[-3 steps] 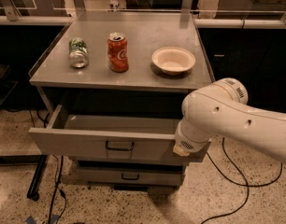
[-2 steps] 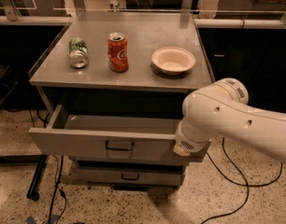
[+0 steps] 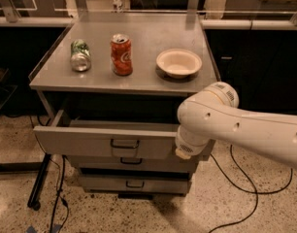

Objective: Close top drawer

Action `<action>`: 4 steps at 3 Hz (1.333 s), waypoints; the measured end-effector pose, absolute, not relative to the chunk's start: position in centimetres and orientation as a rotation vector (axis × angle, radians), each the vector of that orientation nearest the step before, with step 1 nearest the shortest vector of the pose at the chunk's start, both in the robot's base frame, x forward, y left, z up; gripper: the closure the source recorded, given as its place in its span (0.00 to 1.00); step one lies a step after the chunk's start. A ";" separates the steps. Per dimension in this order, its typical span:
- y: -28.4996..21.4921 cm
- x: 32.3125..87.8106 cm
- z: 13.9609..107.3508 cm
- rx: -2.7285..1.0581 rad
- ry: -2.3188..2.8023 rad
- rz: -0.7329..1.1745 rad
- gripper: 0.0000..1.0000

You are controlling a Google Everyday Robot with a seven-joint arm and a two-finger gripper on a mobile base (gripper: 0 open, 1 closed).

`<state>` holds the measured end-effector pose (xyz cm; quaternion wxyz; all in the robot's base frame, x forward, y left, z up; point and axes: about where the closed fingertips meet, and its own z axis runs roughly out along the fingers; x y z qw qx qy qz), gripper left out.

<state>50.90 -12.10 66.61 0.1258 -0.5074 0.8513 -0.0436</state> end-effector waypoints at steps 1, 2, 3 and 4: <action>-12.0 54.8 66.6 -1.479 2.439 -0.225 1.00; -12.0 54.8 66.6 -1.479 2.439 -0.225 1.00; -11.8 58.7 67.3 -1.465 2.400 -0.290 1.00; -11.9 61.5 67.7 -1.445 2.374 -0.316 1.00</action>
Offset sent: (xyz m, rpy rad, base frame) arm 0.1335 0.0091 0.0076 -0.1274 -0.1940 0.0236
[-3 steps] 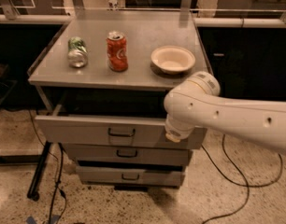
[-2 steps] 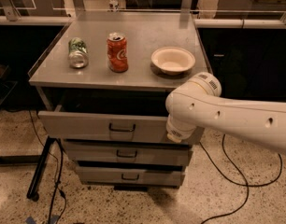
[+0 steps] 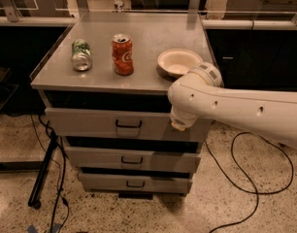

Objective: Close top drawer

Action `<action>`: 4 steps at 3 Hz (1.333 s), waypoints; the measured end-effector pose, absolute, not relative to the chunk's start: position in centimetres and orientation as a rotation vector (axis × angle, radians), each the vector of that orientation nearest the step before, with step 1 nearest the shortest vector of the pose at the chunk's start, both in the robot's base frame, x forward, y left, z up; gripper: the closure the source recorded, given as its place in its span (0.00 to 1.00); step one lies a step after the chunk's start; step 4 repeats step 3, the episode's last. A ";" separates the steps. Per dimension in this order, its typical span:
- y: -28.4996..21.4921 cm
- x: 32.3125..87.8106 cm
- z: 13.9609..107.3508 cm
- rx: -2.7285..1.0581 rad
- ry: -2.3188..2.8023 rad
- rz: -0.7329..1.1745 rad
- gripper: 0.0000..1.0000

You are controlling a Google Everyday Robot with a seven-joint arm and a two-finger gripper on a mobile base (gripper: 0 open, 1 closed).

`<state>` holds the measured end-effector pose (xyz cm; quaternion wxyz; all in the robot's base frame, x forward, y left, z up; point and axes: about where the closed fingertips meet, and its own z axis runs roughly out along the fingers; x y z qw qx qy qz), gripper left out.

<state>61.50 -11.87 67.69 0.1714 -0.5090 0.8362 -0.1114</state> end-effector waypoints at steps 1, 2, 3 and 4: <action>-11.9 61.4 67.7 -1.445 2.376 -0.313 1.00; -13.9 55.7 67.9 -1.435 2.462 -0.158 0.97; -13.0 55.9 67.7 -1.414 2.469 -0.120 0.75; -13.0 55.9 67.7 -1.414 2.469 -0.120 0.75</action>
Offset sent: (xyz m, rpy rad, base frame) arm -0.1542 -0.0512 0.0126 0.1617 0.2787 -0.0452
